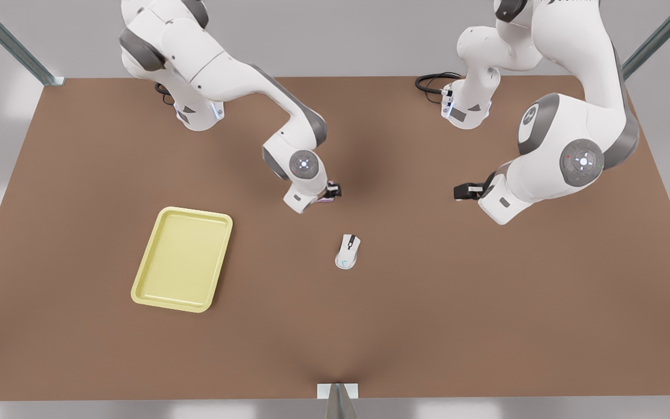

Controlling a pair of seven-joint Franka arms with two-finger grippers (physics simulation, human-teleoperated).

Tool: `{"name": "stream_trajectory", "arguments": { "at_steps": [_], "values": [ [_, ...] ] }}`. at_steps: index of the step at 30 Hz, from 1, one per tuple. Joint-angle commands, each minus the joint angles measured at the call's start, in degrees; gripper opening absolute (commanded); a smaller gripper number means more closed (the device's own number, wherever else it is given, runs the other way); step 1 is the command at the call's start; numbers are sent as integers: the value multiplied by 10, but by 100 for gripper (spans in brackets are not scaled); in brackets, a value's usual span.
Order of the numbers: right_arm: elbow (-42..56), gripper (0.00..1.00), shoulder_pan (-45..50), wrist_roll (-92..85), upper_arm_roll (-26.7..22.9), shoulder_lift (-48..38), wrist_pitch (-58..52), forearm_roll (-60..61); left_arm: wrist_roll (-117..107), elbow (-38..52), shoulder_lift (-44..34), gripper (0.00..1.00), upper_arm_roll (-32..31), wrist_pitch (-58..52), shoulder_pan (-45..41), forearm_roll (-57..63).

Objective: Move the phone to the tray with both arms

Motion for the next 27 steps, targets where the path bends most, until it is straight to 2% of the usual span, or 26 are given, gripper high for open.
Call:
{"name": "stream_trajectory", "arguments": {
  "at_steps": [1,4,6,7,11,20,22,27],
  "values": [
    [-8,100,0,103,1,3,59,-1,68,0,2,100,0,2,0,0],
    [-90,100,1,103,7,-4,139,-2,68,0,2,100,0,1,0,0],
    [-103,100,2,80,9,2,141,-9,68,0,2,100,0,2,0,0],
    [-99,100,29,82,9,15,142,-27,68,0,2,100,0,2,0,0],
    [-64,100,36,88,9,42,162,-25,68,0,2,100,0,9,0,1],
    [-94,100,32,88,8,54,161,-56,70,20,6,100,3,29,0,7],
    [-94,100,34,88,8,60,164,-56,90,20,-8,100,32,28,2,9],
    [-96,100,36,88,8,66,175,-56,98,12,-10,100,35,84,4,22]
  ]
}}
